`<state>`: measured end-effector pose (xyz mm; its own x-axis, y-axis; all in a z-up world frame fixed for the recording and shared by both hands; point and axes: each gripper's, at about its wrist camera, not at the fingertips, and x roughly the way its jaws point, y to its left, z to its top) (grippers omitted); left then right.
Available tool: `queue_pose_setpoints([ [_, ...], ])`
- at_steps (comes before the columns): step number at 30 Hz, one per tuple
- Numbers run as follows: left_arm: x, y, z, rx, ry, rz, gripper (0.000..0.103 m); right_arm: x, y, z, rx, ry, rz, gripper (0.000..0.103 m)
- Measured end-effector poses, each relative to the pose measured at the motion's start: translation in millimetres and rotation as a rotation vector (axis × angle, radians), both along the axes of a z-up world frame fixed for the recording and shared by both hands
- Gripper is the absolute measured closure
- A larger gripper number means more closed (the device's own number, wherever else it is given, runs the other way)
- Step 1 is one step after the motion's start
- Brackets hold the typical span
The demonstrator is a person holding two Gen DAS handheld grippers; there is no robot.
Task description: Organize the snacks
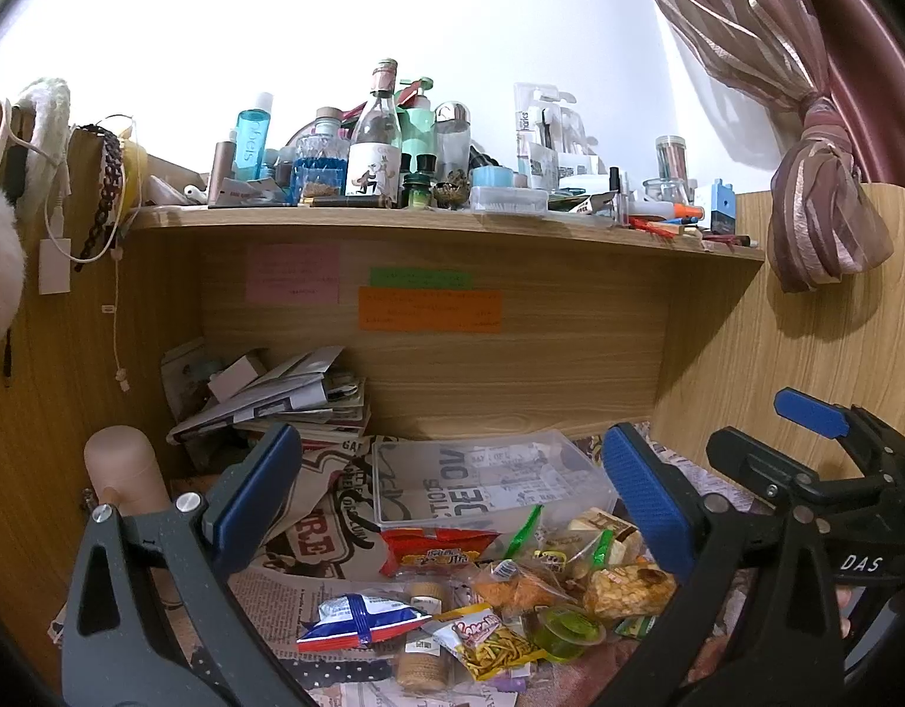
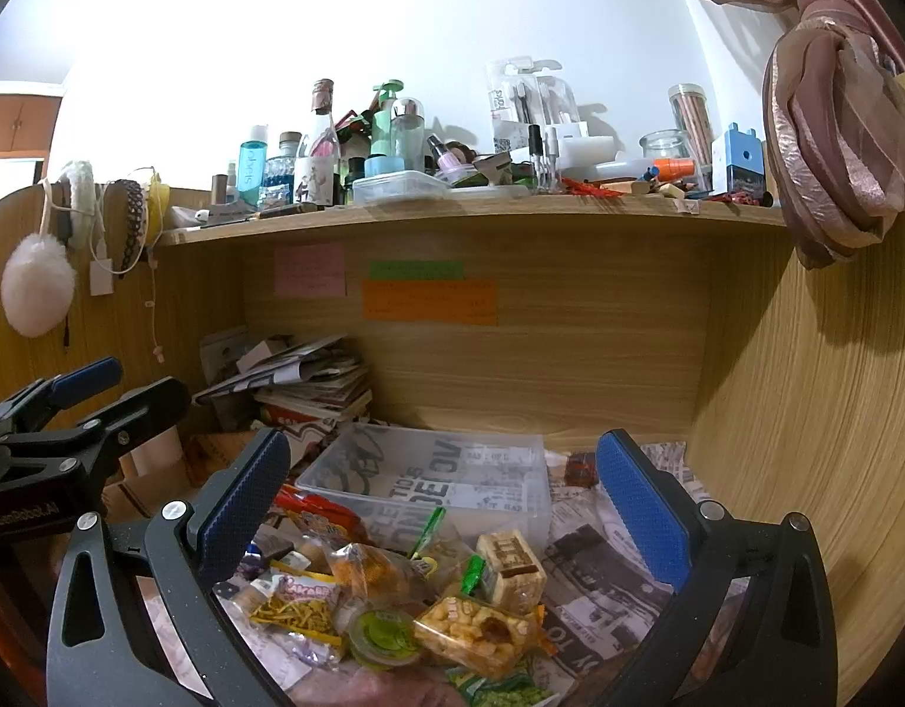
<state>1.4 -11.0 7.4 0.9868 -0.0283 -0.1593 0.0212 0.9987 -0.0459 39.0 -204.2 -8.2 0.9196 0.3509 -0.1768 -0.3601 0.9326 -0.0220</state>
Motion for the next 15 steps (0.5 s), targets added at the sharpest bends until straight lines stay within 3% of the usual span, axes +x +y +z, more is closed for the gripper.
queue_pose_setpoints([
  [15, 0.6, -0.2, -0.2, -0.001, 0.0, -0.001, 0.0, 1.6, 0.6, 1.1, 0.002, 0.003, 0.0, 0.0],
])
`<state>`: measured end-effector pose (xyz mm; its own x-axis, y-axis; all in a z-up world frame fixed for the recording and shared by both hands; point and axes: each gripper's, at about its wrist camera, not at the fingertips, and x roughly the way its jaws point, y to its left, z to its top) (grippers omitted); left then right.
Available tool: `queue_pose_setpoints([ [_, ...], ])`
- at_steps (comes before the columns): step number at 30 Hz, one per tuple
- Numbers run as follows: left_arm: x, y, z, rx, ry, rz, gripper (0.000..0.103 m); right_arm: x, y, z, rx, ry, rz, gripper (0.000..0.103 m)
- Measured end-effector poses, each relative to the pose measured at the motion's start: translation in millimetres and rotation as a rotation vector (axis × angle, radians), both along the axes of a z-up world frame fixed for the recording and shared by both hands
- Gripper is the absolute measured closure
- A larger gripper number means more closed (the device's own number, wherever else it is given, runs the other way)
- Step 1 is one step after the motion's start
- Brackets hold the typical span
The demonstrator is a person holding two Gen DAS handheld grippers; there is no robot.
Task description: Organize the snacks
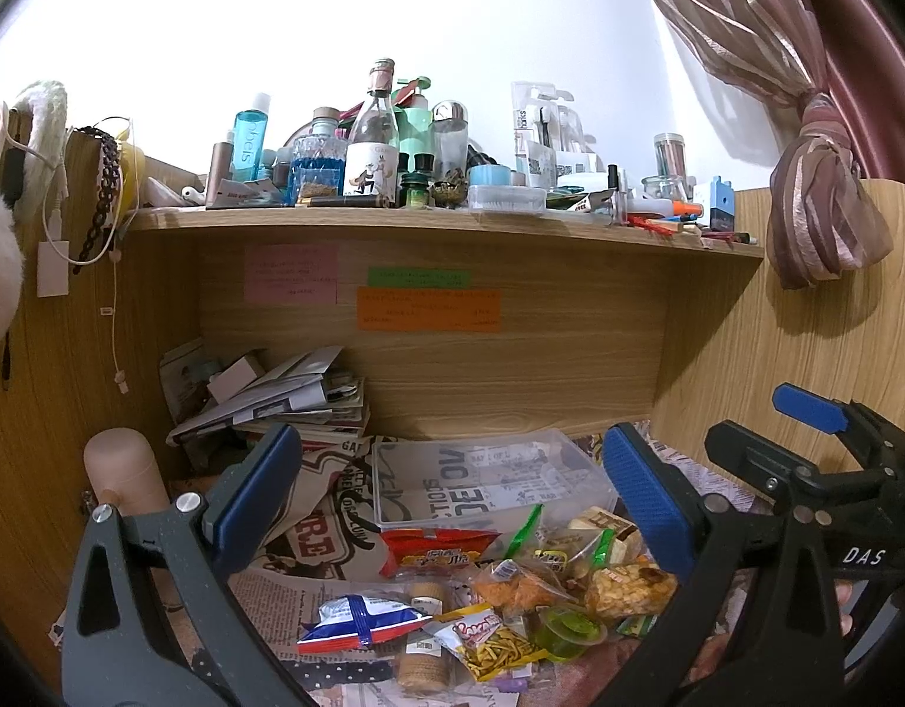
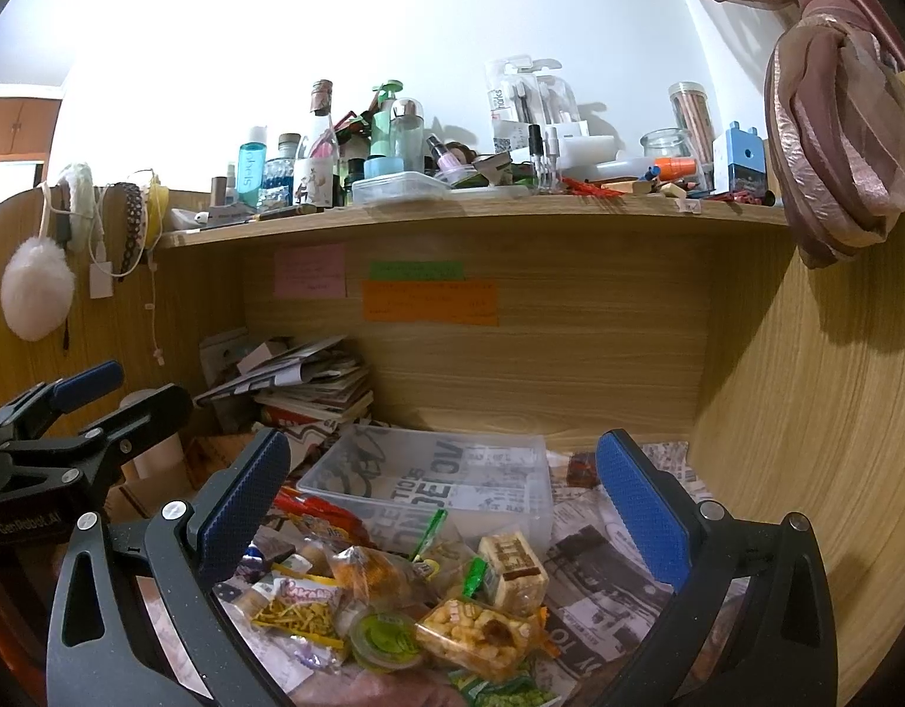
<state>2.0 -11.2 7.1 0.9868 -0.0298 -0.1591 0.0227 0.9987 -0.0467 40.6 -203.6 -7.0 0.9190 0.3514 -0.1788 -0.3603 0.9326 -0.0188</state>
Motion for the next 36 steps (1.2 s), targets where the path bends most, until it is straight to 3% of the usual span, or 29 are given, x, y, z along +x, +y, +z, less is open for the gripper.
queue_pose_setpoints([
  [17, 14, 6, -14, 0.003, 0.059, 0.002, 0.0, 9, -1, -10, -0.012, 0.037, -0.003, 0.0],
  [26, 41, 29, -53, 0.005, 0.231, 0.024, 0.0, 32, -9, -38, -0.065, 0.153, -0.027, 0.0],
  [36, 70, 40, -111, -0.025, 0.422, 0.032, 0.0, 58, -20, -83, -0.101, 0.346, -0.042, 0.0],
])
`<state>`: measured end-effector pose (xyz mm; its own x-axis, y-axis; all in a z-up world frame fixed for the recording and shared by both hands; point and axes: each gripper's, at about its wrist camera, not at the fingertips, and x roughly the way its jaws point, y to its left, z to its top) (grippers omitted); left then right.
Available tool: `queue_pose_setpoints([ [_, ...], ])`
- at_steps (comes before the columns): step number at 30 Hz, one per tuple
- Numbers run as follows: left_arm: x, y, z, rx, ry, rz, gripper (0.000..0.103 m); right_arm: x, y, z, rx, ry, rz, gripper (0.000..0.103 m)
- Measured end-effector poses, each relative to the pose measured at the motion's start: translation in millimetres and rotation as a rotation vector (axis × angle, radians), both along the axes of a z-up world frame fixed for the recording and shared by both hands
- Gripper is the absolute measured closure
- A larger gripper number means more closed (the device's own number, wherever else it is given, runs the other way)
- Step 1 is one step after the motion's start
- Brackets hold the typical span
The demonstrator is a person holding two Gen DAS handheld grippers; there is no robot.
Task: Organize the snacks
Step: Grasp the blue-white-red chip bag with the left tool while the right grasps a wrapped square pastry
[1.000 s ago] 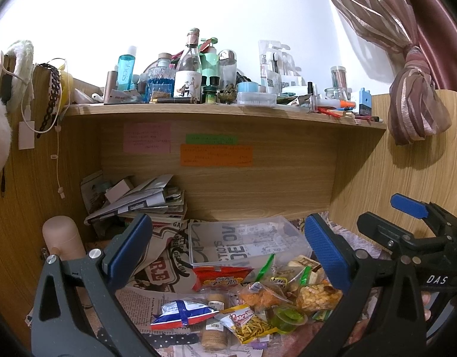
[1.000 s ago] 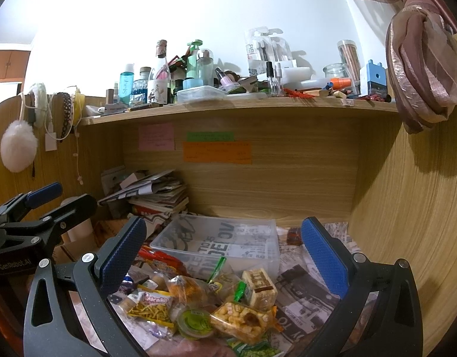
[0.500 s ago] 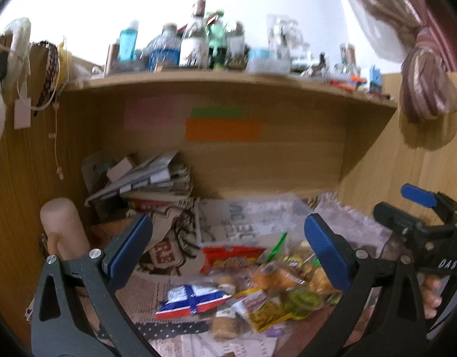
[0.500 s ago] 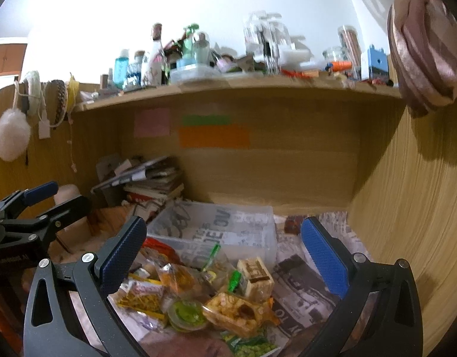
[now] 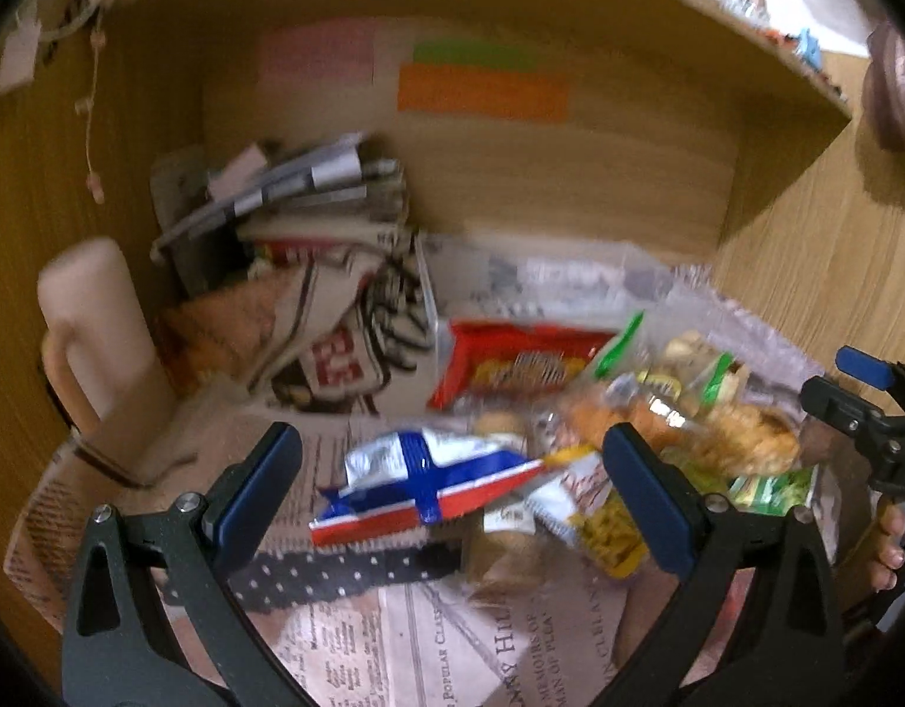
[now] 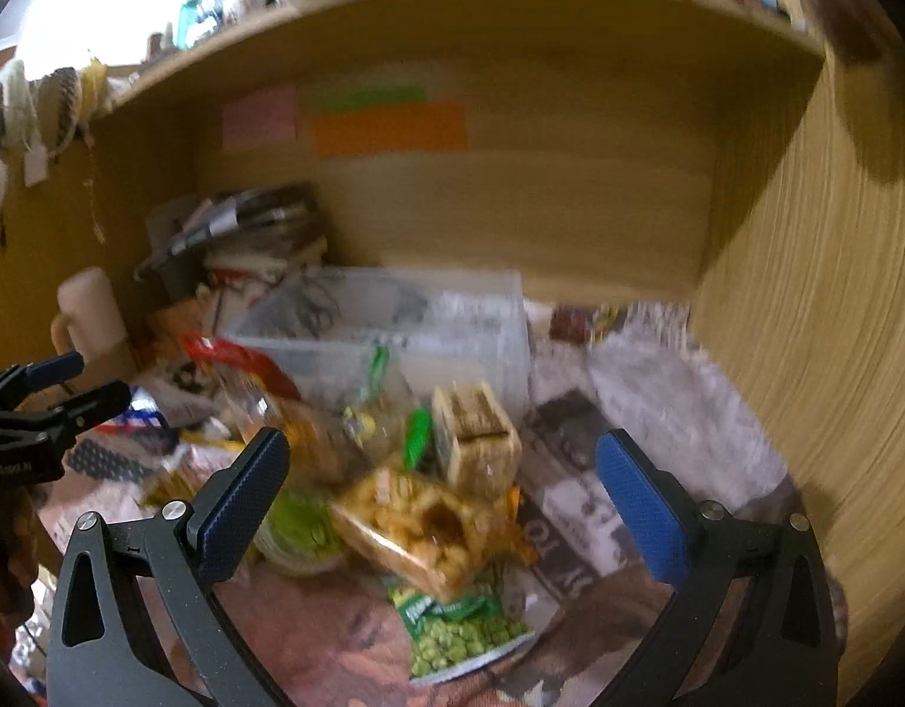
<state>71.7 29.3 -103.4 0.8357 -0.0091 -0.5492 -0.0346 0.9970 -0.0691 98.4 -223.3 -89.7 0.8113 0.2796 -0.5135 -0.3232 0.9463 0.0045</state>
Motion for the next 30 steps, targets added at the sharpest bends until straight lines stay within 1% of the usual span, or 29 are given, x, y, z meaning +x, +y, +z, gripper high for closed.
queue_pose_setpoints([
  [3, 8, 2, -14, 0.0, 0.034, 0.019, 0.0, 6, -5, -12, 0.003, 0.062, -0.009, 0.0],
  [8, 10, 6, -29, 0.023, 0.019, 0.109, 0.0, 10, -9, -29, -0.011, 0.136, -0.004, 0.0],
  [12, 21, 11, -38, 0.006, 0.059, 0.124, 0.0, 20, -9, -41, -0.013, 0.182, -0.003, 0.0],
  [16, 32, 16, -44, 0.006, 0.071, 0.146, 0.0, 28, -8, -44, 0.02, 0.2, 0.025, 0.0],
  [20, 42, 23, -46, -0.018, 0.071, 0.155, 0.0, 31, 1, -44, 0.027, 0.194, 0.06, 0.0],
  [23, 51, 24, -50, -0.015, 0.097, 0.155, 0.0, 33, 8, -44, 0.018, 0.184, 0.088, 0.005],
  [25, 55, 25, -52, -0.027, 0.109, 0.154, 0.0, 35, 10, -44, 0.018, 0.183, 0.097, 0.007],
  [26, 55, 26, -52, -0.034, 0.109, 0.157, 0.001, 35, 10, -45, 0.026, 0.187, 0.102, 0.01],
  [30, 57, 30, -52, -0.051, 0.114, 0.152, 0.015, 38, 11, -43, 0.039, 0.19, 0.113, 0.015],
])
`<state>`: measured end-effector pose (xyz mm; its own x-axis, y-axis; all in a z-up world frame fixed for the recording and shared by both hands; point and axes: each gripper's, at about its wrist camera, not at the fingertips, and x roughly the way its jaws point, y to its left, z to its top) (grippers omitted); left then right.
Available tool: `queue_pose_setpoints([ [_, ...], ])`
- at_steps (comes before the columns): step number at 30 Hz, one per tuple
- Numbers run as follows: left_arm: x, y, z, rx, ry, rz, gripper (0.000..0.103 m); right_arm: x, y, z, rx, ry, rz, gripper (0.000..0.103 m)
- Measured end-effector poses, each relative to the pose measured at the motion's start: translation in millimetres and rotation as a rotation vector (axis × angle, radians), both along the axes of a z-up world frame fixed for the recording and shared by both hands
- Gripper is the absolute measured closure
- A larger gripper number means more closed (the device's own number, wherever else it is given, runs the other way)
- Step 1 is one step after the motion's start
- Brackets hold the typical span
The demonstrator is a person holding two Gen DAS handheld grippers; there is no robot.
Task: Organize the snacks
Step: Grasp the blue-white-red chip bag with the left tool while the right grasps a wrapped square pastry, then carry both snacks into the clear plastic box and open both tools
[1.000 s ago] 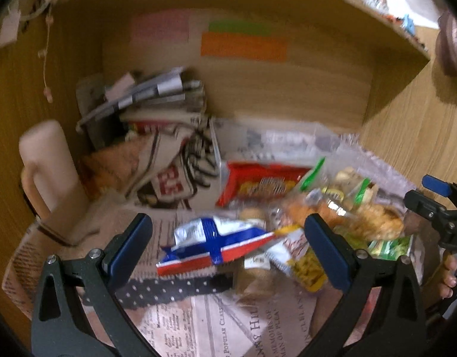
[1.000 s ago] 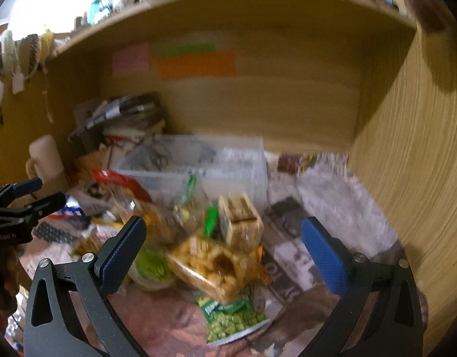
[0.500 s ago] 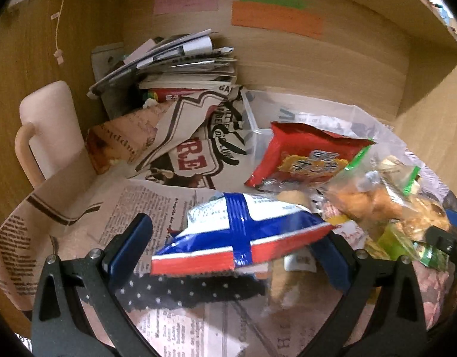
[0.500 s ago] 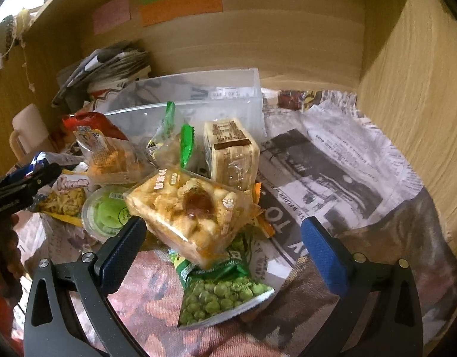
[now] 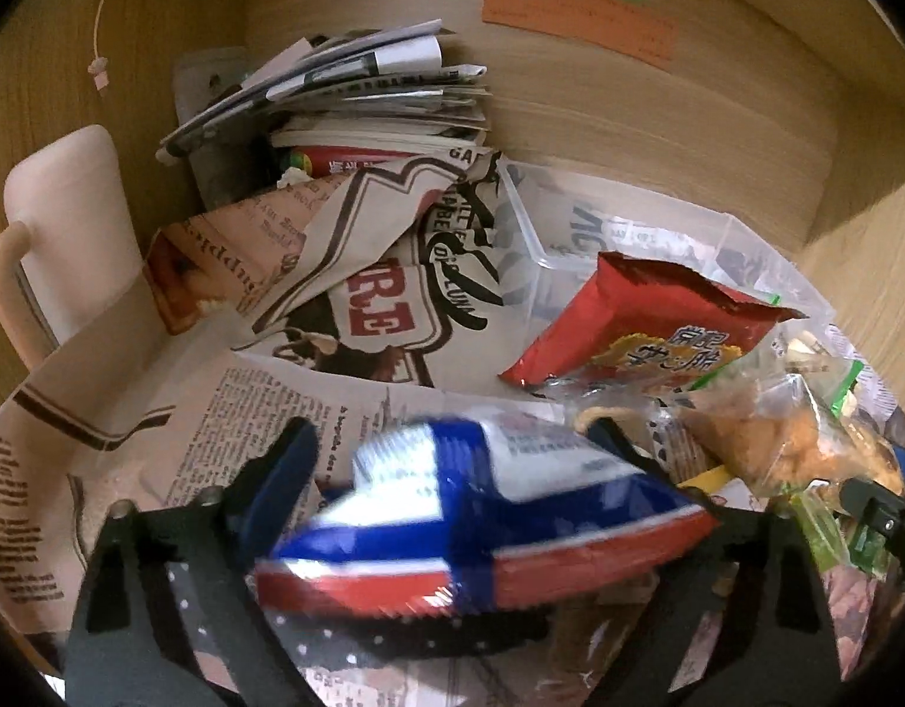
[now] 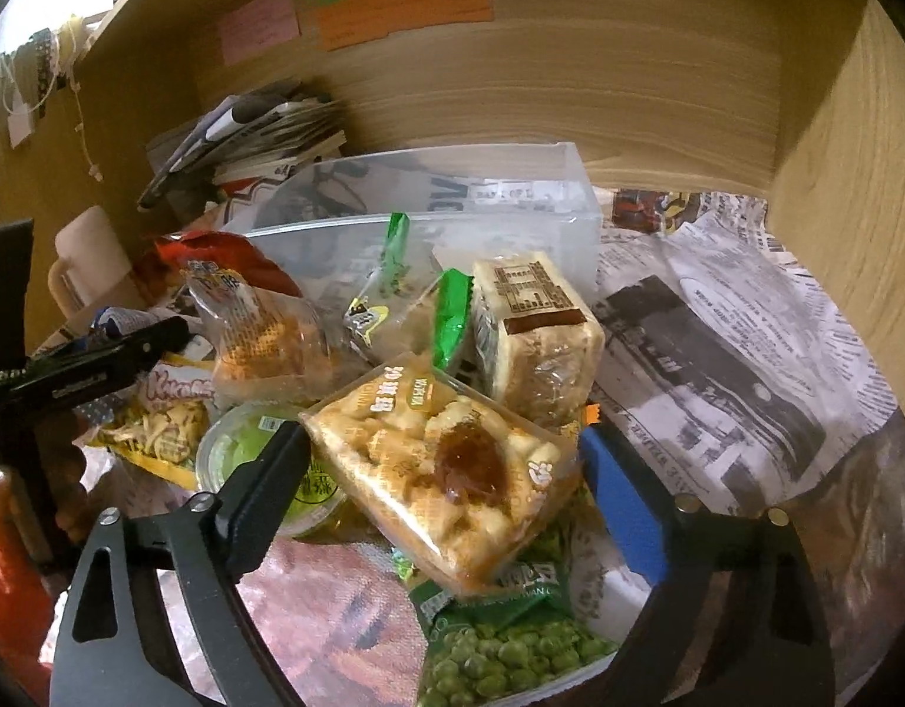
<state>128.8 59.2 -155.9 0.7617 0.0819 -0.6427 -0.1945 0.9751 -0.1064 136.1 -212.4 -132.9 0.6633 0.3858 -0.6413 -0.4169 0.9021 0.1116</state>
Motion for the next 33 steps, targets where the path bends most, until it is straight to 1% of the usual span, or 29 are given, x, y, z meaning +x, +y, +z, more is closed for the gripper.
queue_pose_setpoints([
  [2, 0, 1, 0, 0.0, 0.0, 0.0, 0.017, 0, 1, 0, 0.005, 0.002, 0.008, 0.022],
  [5, -3, 1, 1, 0.005, -0.011, 0.0, 0.019, -1, 1, 0, 0.003, -0.001, 0.013, 0.025],
  [11, -10, 1, 8, 0.036, -0.031, -0.007, 0.022, -5, -4, 3, 0.021, 0.007, 0.02, 0.044],
  [20, -22, 6, 32, 0.039, -0.075, -0.021, 0.024, -20, -5, 18, 0.035, -0.047, 0.023, 0.059],
  [27, -27, 11, 53, 0.028, -0.107, -0.037, 0.024, -28, -7, 34, 0.046, -0.091, 0.012, 0.06],
  [33, -28, 12, 73, 0.022, -0.145, -0.052, 0.024, -33, -9, 52, 0.04, -0.157, 0.003, 0.06],
])
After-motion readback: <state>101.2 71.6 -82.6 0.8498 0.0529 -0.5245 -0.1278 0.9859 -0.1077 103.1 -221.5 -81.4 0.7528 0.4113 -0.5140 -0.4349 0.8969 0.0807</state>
